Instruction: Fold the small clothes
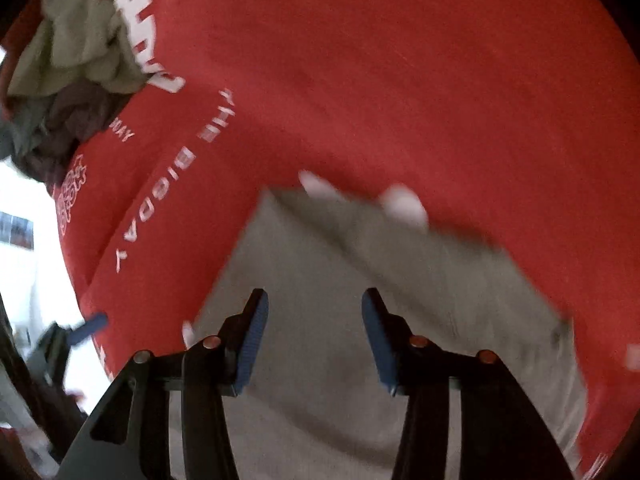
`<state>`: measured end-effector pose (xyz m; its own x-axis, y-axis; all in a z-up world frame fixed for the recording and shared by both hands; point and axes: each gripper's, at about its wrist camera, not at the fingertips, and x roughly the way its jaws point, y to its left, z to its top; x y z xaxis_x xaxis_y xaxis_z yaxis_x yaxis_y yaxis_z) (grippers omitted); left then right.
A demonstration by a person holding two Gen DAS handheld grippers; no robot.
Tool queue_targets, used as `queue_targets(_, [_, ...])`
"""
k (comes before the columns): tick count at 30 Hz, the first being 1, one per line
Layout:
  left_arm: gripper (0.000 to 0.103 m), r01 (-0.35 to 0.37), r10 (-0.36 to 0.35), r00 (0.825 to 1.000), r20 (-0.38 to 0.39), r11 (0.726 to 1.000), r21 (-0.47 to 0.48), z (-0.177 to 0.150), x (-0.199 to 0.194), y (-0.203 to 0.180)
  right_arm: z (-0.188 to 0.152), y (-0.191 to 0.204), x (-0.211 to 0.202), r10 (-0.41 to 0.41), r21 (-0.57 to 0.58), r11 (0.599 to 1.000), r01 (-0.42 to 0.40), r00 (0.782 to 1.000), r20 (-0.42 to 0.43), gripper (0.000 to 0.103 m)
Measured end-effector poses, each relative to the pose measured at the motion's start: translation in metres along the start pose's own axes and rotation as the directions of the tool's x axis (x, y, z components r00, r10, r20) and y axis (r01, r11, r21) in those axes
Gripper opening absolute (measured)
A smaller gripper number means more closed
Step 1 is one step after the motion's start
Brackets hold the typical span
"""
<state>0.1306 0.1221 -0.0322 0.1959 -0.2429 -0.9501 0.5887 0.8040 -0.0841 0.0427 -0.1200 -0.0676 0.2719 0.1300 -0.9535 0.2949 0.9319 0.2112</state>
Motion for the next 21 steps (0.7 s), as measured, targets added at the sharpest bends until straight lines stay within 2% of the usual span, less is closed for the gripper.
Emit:
queue_targets(3, [0.103, 0.013, -0.014, 1.000, 0.024, 0.999, 0.038, 0.003, -0.008, -0.016, -0.045, -0.013, 0.001, -0.026, 0.083, 0.996, 0.029, 0.999, -0.038, 0.053])
queue_targets(6, [0.103, 0.035, -0.037, 0.998, 0.044, 0.998, 0.046, 0.006, -0.018, -0.031, -0.072, -0.025, 0.001, -0.029, 0.149, 0.988, 0.037, 0.998, -0.055, 0.053])
queue_targets(11, [0.103, 0.100, -0.100, 0.995, 0.005, 0.995, 0.016, 0.012, -0.026, -0.048, -0.107, -0.049, -0.020, -0.042, 0.257, 0.966, 0.043, 0.999, -0.009, 0.053])
queue_targets(12, [0.103, 0.096, -0.096, 0.995, 0.005, 0.995, 0.014, 0.012, -0.026, -0.051, -0.116, -0.056, -0.026, -0.043, 0.288, 0.957, 0.039, 0.999, 0.008, 0.055])
queue_targets(15, [0.103, 0.002, -0.004, 1.000, 0.026, 0.998, 0.067, 0.009, -0.028, -0.065, -0.138, -0.080, -0.036, -0.039, 0.381, 0.924, 0.021, 0.998, 0.039, 0.060])
queue_targets(17, [0.103, -0.025, 0.021, 0.999, 0.043, 0.996, 0.081, 0.008, -0.030, -0.071, -0.159, -0.106, -0.042, -0.027, 0.486, 0.874, -0.006, 0.998, 0.062, 0.060])
queue_targets(20, [0.103, -0.007, 0.006, 1.000, 0.003, 0.994, 0.113, 0.005, -0.024, -0.084, -0.194, -0.146, -0.044, -0.006, 0.665, 0.744, -0.063, 0.995, 0.101, 0.060])
queue_targets(21, [0.103, -0.008, 0.009, 1.000, -0.002, 0.993, 0.121, 0.004, -0.023, -0.087, -0.210, -0.161, -0.043, -0.003, 0.733, 0.674, -0.090, 0.992, 0.125, 0.060])
